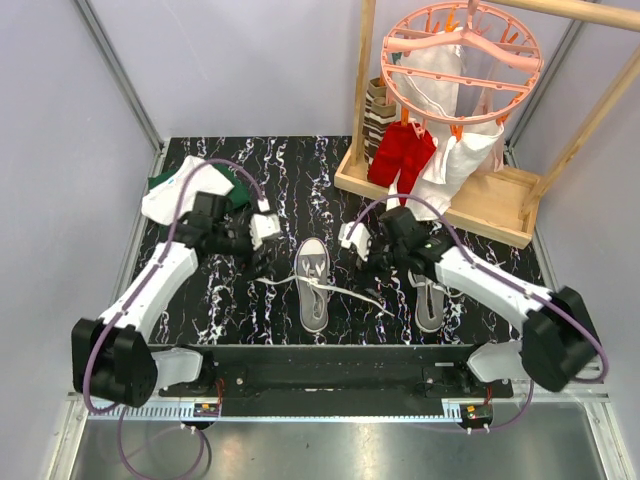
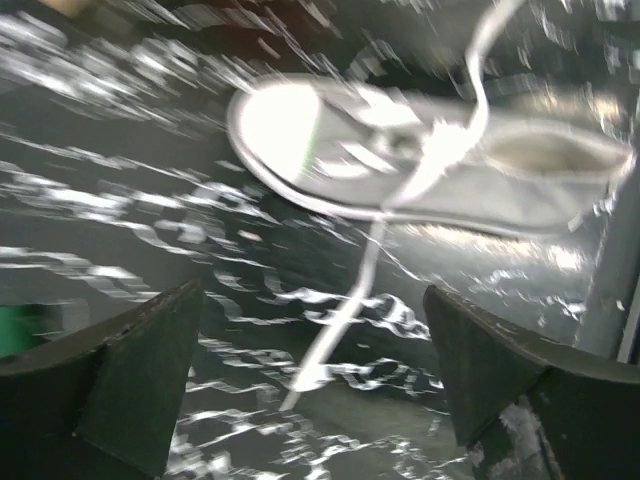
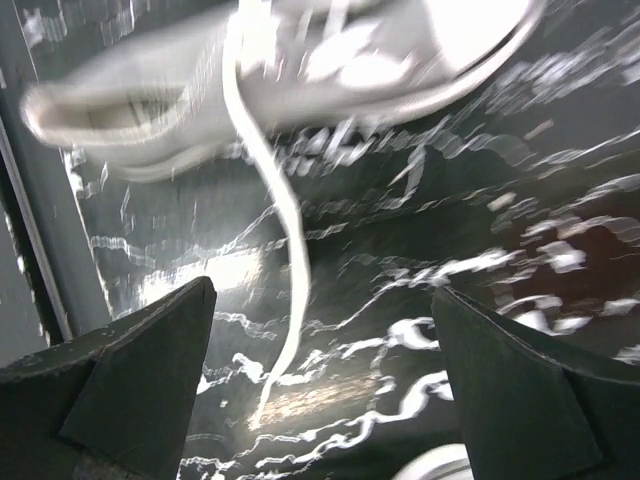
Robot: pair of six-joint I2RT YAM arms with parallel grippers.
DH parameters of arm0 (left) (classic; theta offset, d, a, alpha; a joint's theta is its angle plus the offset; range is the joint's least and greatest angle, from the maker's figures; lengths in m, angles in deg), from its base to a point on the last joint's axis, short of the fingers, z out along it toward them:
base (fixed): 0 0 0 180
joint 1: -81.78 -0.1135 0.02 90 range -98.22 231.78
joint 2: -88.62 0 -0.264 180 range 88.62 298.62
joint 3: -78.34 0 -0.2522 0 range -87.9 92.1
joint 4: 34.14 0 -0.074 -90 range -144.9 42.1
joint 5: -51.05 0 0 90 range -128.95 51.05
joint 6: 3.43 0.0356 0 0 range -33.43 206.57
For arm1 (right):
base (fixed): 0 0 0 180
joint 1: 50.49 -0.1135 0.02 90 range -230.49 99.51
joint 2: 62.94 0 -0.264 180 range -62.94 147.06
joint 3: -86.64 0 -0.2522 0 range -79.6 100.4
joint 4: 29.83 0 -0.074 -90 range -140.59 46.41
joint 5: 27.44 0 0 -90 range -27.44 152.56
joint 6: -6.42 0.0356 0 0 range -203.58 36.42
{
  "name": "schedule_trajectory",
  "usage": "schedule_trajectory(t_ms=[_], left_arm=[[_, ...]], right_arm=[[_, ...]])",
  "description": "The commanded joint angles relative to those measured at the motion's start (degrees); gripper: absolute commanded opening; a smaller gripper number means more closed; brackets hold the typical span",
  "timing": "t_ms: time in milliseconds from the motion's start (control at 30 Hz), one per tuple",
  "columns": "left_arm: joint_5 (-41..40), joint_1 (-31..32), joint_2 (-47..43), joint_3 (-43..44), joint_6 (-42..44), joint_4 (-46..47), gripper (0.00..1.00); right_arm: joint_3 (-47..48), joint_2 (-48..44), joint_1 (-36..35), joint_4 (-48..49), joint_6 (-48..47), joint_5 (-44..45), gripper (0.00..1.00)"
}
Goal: Tie the shoes
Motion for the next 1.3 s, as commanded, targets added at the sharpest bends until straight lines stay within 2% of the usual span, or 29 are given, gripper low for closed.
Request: schedule_trajectory(t_ms=[0, 67, 100, 200, 300, 500, 600, 833, 1067, 1267], left_arm=[[-2.8, 3.9, 2.6, -4.7, 5.8, 4.8, 0.85], [-3.8, 6.5, 4.8, -5.2, 7.3, 5.1, 0.76], [-4.7, 7.3, 5.7, -5.1, 7.7, 5.3, 0.63], [-7.8, 9.8, 9.6, -4.4, 8.8, 5.6, 0.44], [-9.7, 11.1, 12.5, -4.4, 8.8, 7.8, 0.41], [-12.6, 13.1, 15.8, -4.6, 8.1, 11.3, 0.41], [-12.9, 13.5, 17.2, -4.1, 6.6, 11.9, 0.44], [-11.8, 13.7, 18.6, -4.4, 4.4, 11.9, 0.46], [-7.1, 13.7, 17.8, -6.0, -0.7, 14.6, 0.41], [-6.8, 13.9, 18.0, -6.2, -1.3, 15.0, 0.36]], right_arm=[[-0.5, 5.5, 0.1, -3.5, -3.5, -1.9, 0.97], [-0.5, 7.7, 0.0, -3.5, -2.9, -2.1, 0.95], [-0.4, 8.4, 0.0, -3.5, -2.8, -2.1, 0.94], [0.0, 11.1, 0.0, -3.5, -2.9, -2.0, 0.88], [0.4, 13.2, 0.0, -2.8, -3.3, -1.7, 0.83], [2.1, 16.1, -0.5, -1.1, -2.4, -1.8, 0.80], [3.7, 17.8, -1.4, -1.0, -1.3, -1.6, 0.77], [5.3, 21.4, -4.9, -0.7, -1.7, 2.3, 0.64], [7.1, 22.1, -5.0, -0.1, -0.2, 2.4, 0.59], [9.4, 24.2, -5.0, -0.1, 0.8, 2.1, 0.56]])
